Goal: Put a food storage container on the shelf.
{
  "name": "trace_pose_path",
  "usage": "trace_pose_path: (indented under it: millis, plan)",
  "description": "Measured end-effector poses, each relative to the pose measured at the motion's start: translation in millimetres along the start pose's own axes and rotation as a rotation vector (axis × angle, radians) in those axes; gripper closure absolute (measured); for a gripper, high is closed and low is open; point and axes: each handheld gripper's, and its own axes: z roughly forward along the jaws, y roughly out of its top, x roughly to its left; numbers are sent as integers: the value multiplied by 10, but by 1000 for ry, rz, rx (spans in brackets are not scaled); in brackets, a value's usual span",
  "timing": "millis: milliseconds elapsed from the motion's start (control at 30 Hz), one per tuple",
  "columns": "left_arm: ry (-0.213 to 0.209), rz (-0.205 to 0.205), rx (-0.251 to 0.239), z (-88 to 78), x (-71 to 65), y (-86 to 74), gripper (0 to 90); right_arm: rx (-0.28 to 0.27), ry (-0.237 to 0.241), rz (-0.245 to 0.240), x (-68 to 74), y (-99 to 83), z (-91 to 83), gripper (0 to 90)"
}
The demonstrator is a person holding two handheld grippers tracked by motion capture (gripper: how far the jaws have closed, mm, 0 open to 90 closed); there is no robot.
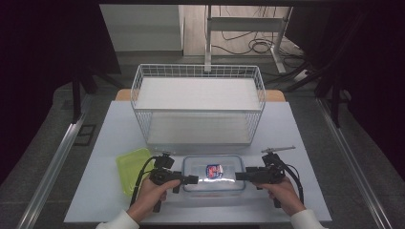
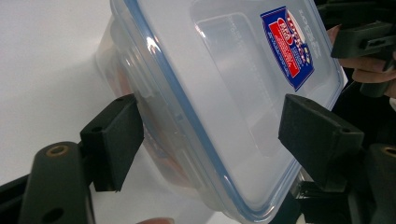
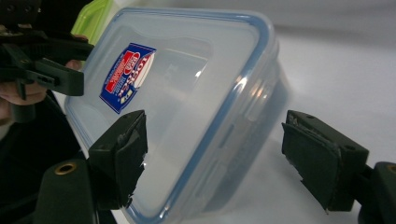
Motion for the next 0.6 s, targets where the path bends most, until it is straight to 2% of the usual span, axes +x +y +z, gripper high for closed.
trace_pose_path:
  millis: [133, 167, 233, 267, 400, 433, 600]
  plan:
    - [1, 2, 0, -4, -4, -4, 234, 19, 26, 26, -30, 13, 49, 226]
    - [0, 2, -2, -3, -10, -6, 236, 32, 49, 35, -35, 16, 66, 239]
    - [1, 6, 0, -4, -10, -7, 237, 36, 57, 37, -38, 16, 76, 240]
    - [3, 6, 0, -4, -11, -7, 239, 52, 76, 52, -37, 16, 94, 230]
    - [0, -6, -8, 2, -17, -7, 239, 60, 80, 73, -44, 18, 105, 240]
    - [1, -5, -8, 2, -17, -6, 239, 63, 86, 90, -46, 18, 88, 271]
    - [8, 6, -15, -20, -22, -8, 256, 53, 88, 104, -54, 5, 49, 324]
